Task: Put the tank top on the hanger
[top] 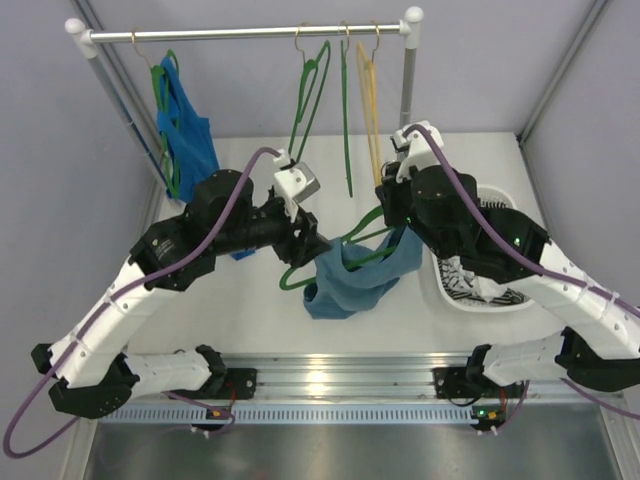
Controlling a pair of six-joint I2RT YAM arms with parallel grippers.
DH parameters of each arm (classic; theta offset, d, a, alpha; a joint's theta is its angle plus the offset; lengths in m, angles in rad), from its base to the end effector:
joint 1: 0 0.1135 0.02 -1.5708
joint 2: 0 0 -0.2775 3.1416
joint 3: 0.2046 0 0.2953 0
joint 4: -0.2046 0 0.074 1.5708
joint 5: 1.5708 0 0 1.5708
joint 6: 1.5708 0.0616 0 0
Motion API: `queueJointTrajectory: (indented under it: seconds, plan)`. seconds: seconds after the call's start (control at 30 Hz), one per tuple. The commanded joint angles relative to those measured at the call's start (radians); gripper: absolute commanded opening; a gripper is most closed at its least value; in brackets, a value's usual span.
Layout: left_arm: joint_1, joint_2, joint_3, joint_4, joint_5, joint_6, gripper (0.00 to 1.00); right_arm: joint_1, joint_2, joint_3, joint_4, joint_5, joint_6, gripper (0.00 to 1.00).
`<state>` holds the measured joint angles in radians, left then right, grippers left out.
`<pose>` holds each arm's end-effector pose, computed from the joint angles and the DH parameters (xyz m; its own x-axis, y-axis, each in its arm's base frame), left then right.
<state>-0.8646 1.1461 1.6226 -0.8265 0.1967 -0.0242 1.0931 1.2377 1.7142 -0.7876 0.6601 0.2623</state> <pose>0.1604 -0.2066 0.5062 -0.2434 0.2488 -0.9375 0.8597 0.5029 -0.0897 0.1602 0.2272 0.5241 -0.2482 -0.0339 -0.9681 -0.3818 0.9219 0.0656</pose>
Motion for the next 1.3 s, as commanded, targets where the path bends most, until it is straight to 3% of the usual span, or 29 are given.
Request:
queueJointTrajectory:
  seconds: [0.0, 0.5, 0.6, 0.7, 0.73, 0.87, 0.97, 1.0, 1.1, 1.27]
  plan:
    - [-0.001, -0.035, -0.079, 0.061, 0.118, 0.01, 0.62, 0.014, -0.021, -0.021, 0.044, -0.013, -0.005, 0.0]
    - [-0.001, -0.052, -0.314, 0.219, 0.214, -0.043, 0.53, 0.019, -0.061, -0.133, 0.099, -0.028, 0.025, 0.0]
    - [-0.001, -0.06, -0.343, 0.253, 0.231, -0.065, 0.46, 0.019, -0.064, -0.16, 0.109, -0.028, 0.035, 0.0]
    - [-0.001, -0.075, -0.383, 0.286, 0.234, -0.089, 0.29, 0.019, -0.07, -0.189, 0.125, -0.031, 0.049, 0.0]
    - [-0.001, -0.089, -0.406, 0.294, 0.227, -0.106, 0.17, 0.019, -0.073, -0.198, 0.134, -0.034, 0.054, 0.0]
    - [-0.001, -0.147, -0.501, 0.372, 0.207, -0.16, 0.0, 0.019, -0.089, -0.257, 0.163, -0.04, 0.077, 0.0]
    - [-0.001, -0.218, -0.602, 0.433, 0.181, -0.209, 0.0, 0.019, -0.102, -0.315, 0.189, -0.04, 0.094, 0.11]
    - [-0.001, -0.235, -0.653, 0.447, 0.172, -0.223, 0.0, 0.019, -0.109, -0.343, 0.197, -0.04, 0.104, 0.23]
    - [-0.002, -0.304, -0.736, 0.483, 0.13, -0.275, 0.0, 0.021, -0.129, -0.39, 0.228, -0.039, 0.118, 0.39]
    - [-0.002, -0.391, -0.837, 0.48, 0.06, -0.347, 0.0, 0.019, -0.155, -0.435, 0.248, -0.025, 0.13, 0.53]
